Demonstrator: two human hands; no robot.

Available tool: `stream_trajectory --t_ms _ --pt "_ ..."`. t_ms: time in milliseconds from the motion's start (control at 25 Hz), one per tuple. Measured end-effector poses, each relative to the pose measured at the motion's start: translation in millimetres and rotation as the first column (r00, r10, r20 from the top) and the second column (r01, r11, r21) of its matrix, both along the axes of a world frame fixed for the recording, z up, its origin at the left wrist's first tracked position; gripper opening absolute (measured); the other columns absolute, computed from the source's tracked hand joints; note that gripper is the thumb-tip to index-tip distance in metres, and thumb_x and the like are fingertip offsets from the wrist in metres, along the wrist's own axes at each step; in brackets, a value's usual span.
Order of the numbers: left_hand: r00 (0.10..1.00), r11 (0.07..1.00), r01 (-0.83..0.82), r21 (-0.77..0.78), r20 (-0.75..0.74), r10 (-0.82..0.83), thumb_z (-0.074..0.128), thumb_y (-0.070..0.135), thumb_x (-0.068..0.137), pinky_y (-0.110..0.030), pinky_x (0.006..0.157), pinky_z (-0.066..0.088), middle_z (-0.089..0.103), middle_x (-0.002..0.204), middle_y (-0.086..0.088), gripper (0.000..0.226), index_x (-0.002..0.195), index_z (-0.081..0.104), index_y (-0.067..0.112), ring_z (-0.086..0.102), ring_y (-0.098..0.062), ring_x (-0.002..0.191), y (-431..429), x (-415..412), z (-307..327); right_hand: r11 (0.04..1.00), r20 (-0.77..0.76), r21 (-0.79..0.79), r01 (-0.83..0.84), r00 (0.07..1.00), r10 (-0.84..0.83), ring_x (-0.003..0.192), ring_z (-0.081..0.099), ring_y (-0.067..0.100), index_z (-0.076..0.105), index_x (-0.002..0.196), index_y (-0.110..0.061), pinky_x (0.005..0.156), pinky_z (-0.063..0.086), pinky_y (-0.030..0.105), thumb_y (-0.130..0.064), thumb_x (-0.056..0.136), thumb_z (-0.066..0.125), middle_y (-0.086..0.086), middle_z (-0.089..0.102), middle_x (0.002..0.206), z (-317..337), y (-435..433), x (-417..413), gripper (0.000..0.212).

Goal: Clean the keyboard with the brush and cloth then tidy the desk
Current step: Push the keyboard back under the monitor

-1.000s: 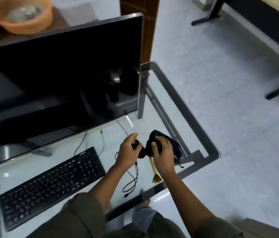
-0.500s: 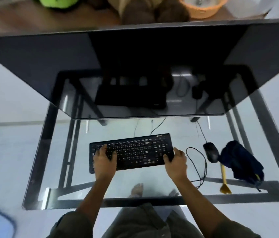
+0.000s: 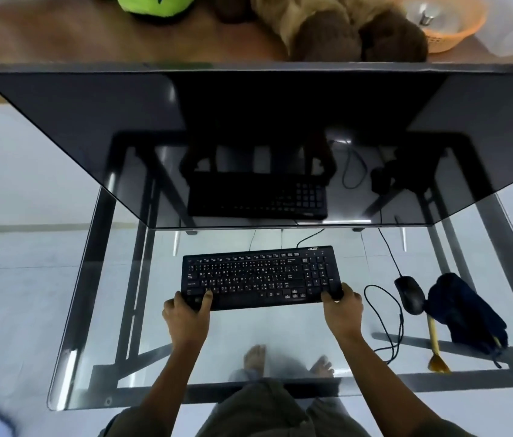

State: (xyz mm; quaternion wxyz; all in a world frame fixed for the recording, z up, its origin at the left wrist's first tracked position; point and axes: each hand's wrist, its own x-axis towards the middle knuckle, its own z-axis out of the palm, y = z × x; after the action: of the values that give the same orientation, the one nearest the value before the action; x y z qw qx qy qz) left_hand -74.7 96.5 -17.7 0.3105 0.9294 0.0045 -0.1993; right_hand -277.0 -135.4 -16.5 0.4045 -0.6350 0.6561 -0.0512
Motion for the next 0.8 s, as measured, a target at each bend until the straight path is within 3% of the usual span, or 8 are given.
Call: stream_trajectory --t_ms 120,360,600,800 --pt "0.998 0.997 0.056 -0.046 0.044 -0.054 0.075 0.046 0.08 -0.053 0.091 0.045 0.056 0.106 -0.024 0.056 0.109 0.057 0.002 0.048 -0.042 0.103 -15.1 31.0 -3.4 0.999 0.062 -0.036 0.035 0.998 -0.032 0.095 0.055 0.04 0.061 0.092 -0.01 0.084 0.052 0.049 -0.026 0.084 0.063 0.01 0.058 0.086 1.3 -13.0 25.7 0.019" --pt "0.98 0.979 0.181 -0.093 0.098 -0.172 0.082 0.037 0.075 -0.05 0.093 0.046 0.058 0.111 -0.02 0.056 0.113 0.056 0.005 0.048 -0.038 0.107 -48.0 70.5 -14.4 0.996 0.126 -0.018 0.09 0.988 -0.087 0.104 0.054 0.036 0.062 0.098 -0.012 0.093 0.049 0.048 -0.015 0.084 0.065 0.009 0.057 0.101 -0.8 -38.3 57.9 0.015" --pt "0.969 0.971 0.225 -0.078 0.126 -0.214 0.081 0.037 0.076 -0.046 0.096 0.043 0.058 0.121 -0.017 0.064 0.125 0.054 0.007 0.045 -0.036 0.114 -72.1 91.8 -19.5 0.995 0.208 -0.048 0.088 0.975 -0.076 0.112 0.058 0.027 0.062 0.122 -0.011 0.1 0.046 0.037 -0.005 0.086 0.065 0.002 0.056 0.114 -0.1 -52.6 75.8 0.036" --pt "0.96 0.965 0.26 -0.027 0.117 -0.255 0.078 0.041 0.078 -0.054 0.098 0.046 0.05 0.134 -0.018 0.072 0.133 0.047 0.008 0.043 -0.039 0.124 -79.3 93.4 -21.6 0.987 0.287 0.034 0.154 0.945 -0.157 0.105 0.053 0.015 0.045 0.144 -0.012 0.104 0.046 0.036 0.006 0.09 0.057 0.0 0.053 0.125 4.4 -49.4 77.0 0.059"
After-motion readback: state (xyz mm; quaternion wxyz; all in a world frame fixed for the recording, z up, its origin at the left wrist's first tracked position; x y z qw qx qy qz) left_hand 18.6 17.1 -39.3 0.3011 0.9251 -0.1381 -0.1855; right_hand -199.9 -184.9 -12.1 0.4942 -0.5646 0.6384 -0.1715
